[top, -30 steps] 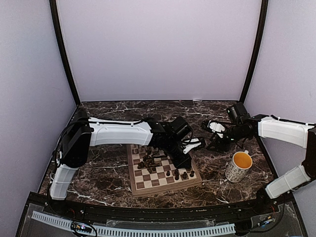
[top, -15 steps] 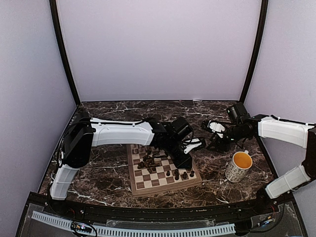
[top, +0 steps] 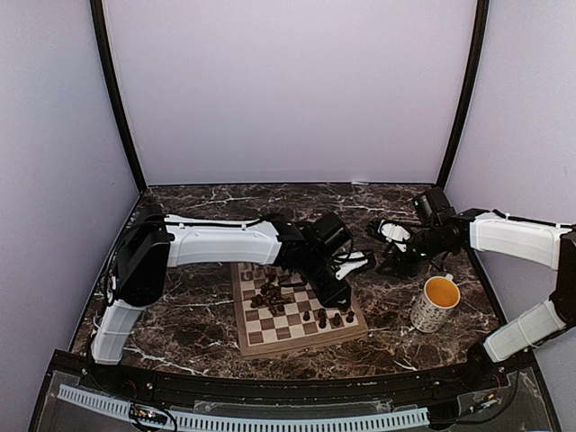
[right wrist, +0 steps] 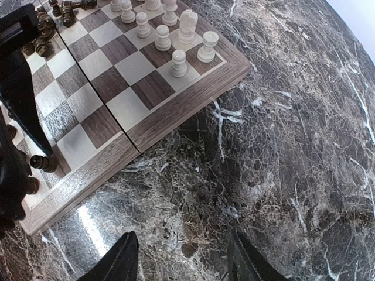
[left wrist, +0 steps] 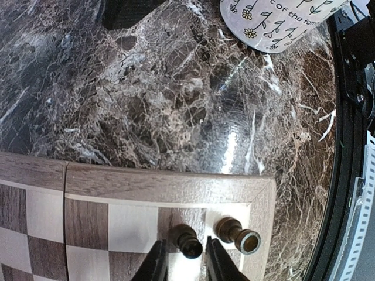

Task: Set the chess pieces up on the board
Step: Pick up the pawn from a7, then pick up the rook from the chessboard.

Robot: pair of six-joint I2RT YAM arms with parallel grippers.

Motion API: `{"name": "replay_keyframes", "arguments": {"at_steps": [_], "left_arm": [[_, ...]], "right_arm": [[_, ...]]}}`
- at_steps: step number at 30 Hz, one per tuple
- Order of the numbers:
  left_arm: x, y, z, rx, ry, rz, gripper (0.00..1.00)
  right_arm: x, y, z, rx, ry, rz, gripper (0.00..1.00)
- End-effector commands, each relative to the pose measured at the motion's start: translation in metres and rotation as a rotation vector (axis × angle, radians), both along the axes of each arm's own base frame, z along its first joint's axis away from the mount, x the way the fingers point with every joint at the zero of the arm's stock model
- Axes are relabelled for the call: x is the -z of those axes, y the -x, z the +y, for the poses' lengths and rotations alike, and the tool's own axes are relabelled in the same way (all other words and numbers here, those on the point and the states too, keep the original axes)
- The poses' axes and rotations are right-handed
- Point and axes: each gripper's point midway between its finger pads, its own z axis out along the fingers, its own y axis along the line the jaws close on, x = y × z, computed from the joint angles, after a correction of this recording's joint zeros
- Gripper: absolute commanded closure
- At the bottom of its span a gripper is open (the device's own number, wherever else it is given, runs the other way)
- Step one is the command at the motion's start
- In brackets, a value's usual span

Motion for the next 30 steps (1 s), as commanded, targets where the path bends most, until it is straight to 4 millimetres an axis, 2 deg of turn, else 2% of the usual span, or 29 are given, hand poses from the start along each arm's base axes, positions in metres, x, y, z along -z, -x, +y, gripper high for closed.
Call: {"name": "replay_keyframes", "arguments": {"at_steps": [1, 4, 6, 10, 12, 14, 15, 16, 17, 18, 19, 20, 22, 26, 30], "left_arm": [[-0.025, -0.002, -0.001, 0.017, 0.019, -0.035, 0.72], [-0.047, -0.001, 0.0, 0.034, 0.049, -0.062, 0.69], [-0.071, 0.0, 0.003, 0.045, 0.077, -0.087, 0.68], [-0.103, 0.001, 0.018, 0.045, 0.093, -0.124, 0.66], [-0.113, -0.004, 0.03, 0.022, 0.094, -0.137, 0.66], [-0.111, -0.014, 0.047, -0.017, 0.074, -0.142, 0.66], [-0.1, -0.017, 0.057, -0.039, 0.042, -0.133, 0.66], [-0.102, -0.026, 0.067, -0.072, 0.038, -0.136, 0.66], [-0.09, -0.03, 0.08, -0.107, -0.001, -0.126, 0.67], [-0.094, -0.038, 0.091, -0.145, -0.004, -0.129, 0.67], [-0.082, -0.041, 0.104, -0.188, -0.044, -0.119, 0.68], [-0.087, -0.048, 0.115, -0.225, -0.042, -0.126, 0.69], [-0.081, -0.06, 0.138, -0.319, -0.078, -0.155, 0.71], [-0.058, -0.063, 0.176, -0.445, -0.176, -0.126, 0.69], [-0.042, -0.064, 0.196, -0.505, -0.235, -0.077, 0.67]], "right_arm": [[0.001, -0.001, 0.001, -0.008, -0.003, -0.005, 0.47], [0.0, -0.001, 0.002, -0.009, -0.006, -0.004, 0.47], [0.0, -0.001, 0.002, -0.009, -0.006, -0.004, 0.47], [0.0, -0.001, 0.002, -0.01, -0.006, -0.003, 0.47], [0.0, -0.001, 0.002, -0.008, -0.007, -0.003, 0.47], [0.0, -0.001, 0.002, -0.011, -0.008, -0.002, 0.47], [0.0, -0.001, 0.003, -0.012, -0.01, -0.002, 0.47], [-0.001, -0.001, 0.003, -0.012, -0.01, -0.002, 0.47], [-0.001, -0.001, 0.003, -0.013, -0.01, -0.003, 0.47], [-0.001, 0.0, 0.002, -0.012, -0.01, -0.003, 0.47], [-0.001, -0.001, 0.002, -0.011, -0.01, -0.005, 0.47], [-0.002, 0.0, 0.002, -0.012, -0.012, -0.006, 0.47], [-0.001, -0.001, 0.002, -0.011, -0.01, -0.004, 0.47], [0.001, -0.001, 0.003, -0.013, -0.007, 0.005, 0.47], [0.002, -0.001, 0.003, -0.017, -0.007, 0.011, 0.47]]}}
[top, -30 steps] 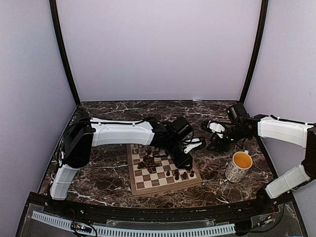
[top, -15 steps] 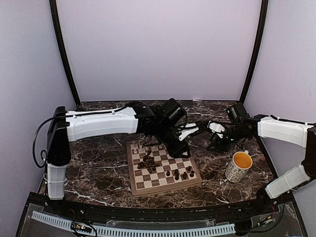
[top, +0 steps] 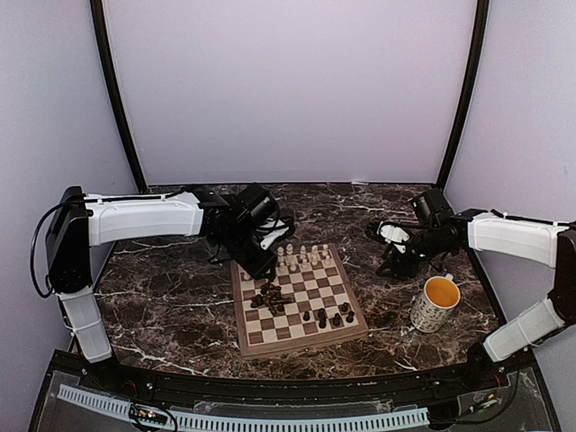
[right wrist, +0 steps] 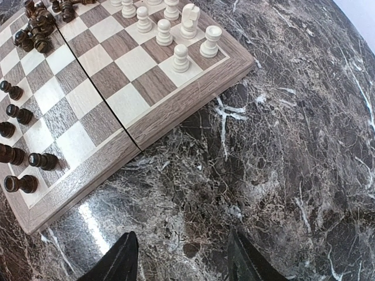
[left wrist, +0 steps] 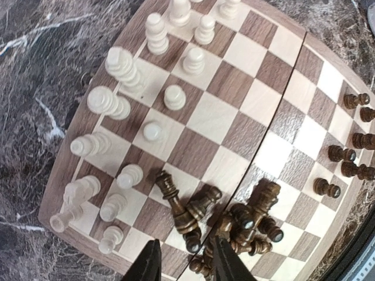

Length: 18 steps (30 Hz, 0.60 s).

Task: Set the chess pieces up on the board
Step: Pick up the rook from the chessboard.

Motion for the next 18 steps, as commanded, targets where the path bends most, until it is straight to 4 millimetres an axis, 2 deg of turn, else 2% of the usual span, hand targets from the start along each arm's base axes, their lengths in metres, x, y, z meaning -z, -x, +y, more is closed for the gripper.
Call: {"name": "replay_keyframes", "arguments": {"at_steps": [1, 11, 18], "left_arm": [[-0.004, -0.002, 0.024, -0.108, -0.028, 0.015, 0.67], [0.015, 0.018, 0.024, -0.074, -0.062, 0.155, 0.67], [0.001, 0.026, 0.021, -0.062, 0.004, 0.161, 0.66]], "right_arm": [[-0.002, -0.001, 0.003, -0.013, -0.013, -0.002, 0.47], [-0.002, -0.002, 0.002, -0.007, -0.007, -0.009, 0.47], [0.0, -0.002, 0.002, -0.008, -0.004, -0.003, 0.47]]}}
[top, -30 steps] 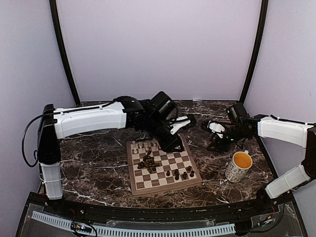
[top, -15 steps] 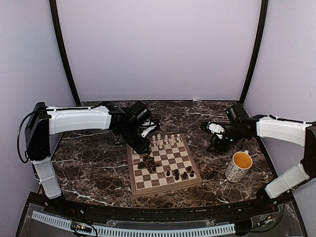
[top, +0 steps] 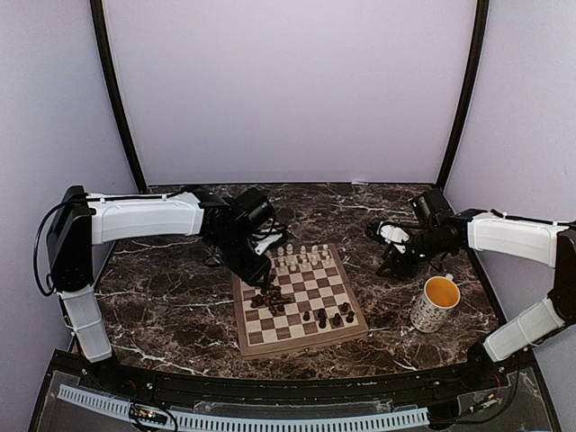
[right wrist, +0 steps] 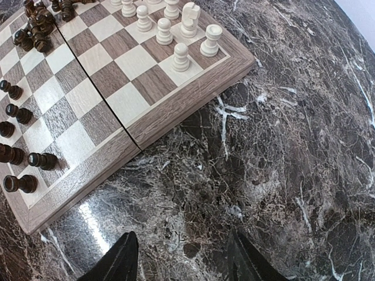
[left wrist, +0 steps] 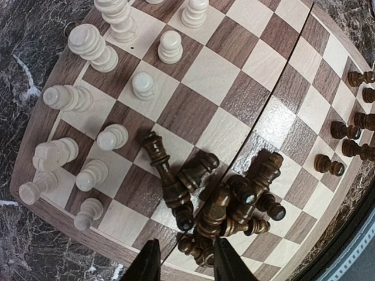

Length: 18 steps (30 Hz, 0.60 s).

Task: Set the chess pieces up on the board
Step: Pick up the rook from the chessboard.

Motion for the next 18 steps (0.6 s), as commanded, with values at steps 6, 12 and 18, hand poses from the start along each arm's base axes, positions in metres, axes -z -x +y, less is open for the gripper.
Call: {"name": "replay_keyframes", "arguments": {"at_steps": [6, 12, 18], "left_arm": [[-0.009, 0.019, 0.0, -0.002, 0.071, 0.059, 0.66], [-0.004, 0.021, 0.0, -0.002, 0.067, 0.07, 0.66], [0.005, 0.026, 0.001, 0.004, 0.037, 0.089, 0.67]], "right_arm": [[-0.001, -0.002, 0.002, -0.009, -0.006, -0.004, 0.47], [-0.001, -0.002, 0.002, -0.008, -0.005, -0.006, 0.47], [0.0, -0.002, 0.002, -0.007, -0.003, -0.004, 0.47]]}}
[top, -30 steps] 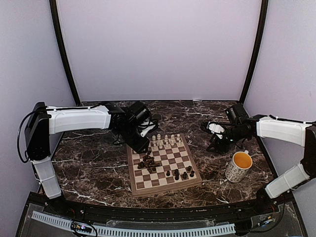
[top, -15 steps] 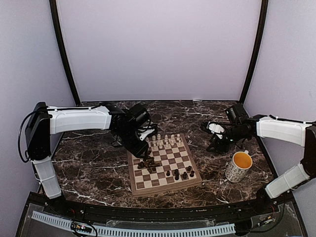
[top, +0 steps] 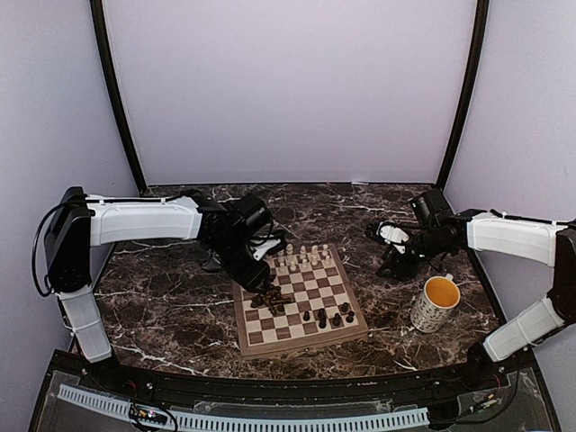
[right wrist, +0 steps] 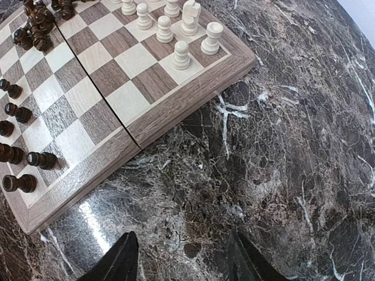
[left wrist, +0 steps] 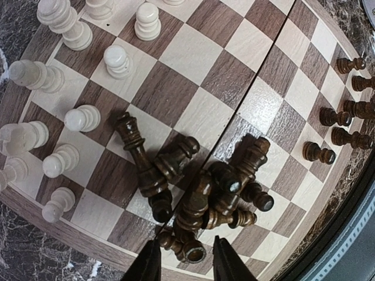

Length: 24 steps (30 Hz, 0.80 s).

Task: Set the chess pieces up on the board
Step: Pick up the rook from the chessboard.

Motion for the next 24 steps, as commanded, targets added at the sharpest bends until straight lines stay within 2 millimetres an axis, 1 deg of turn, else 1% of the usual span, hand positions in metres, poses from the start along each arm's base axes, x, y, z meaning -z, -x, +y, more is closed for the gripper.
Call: {"name": "replay_keyframes", "arguments": {"at_steps": [1, 6, 11, 13, 18, 21, 24], "left_arm": [[-0.001, 0.009, 0.003, 0.002, -0.007, 0.02, 0.68], [0.006, 0.013, 0.007, 0.001, -0.056, 0.031, 0.7], [0.009, 0.02, 0.005, 0.021, -0.066, 0.047, 0.7], [0.01, 0.02, 0.004, 0.022, -0.07, 0.045, 0.7], [0.012, 0.018, 0.004, 0.026, -0.079, 0.038, 0.77], [0.013, 0.016, 0.004, 0.025, -0.093, 0.031, 0.8], [0.012, 0.015, 0.005, 0.026, -0.1, 0.029, 0.85]], "right_arm": [[-0.002, -0.002, 0.002, -0.007, -0.005, -0.008, 0.47], [-0.001, -0.002, 0.002, -0.007, -0.004, -0.006, 0.47], [-0.001, -0.002, 0.002, -0.008, -0.004, -0.004, 0.46], [-0.001, -0.002, 0.002, -0.008, -0.005, -0.005, 0.47], [-0.002, -0.002, 0.002, -0.008, -0.006, -0.006, 0.46], [-0.002, -0.002, 0.002, -0.008, -0.005, -0.007, 0.47], [-0.002, -0.002, 0.002, -0.008, -0.004, -0.008, 0.47]]}}
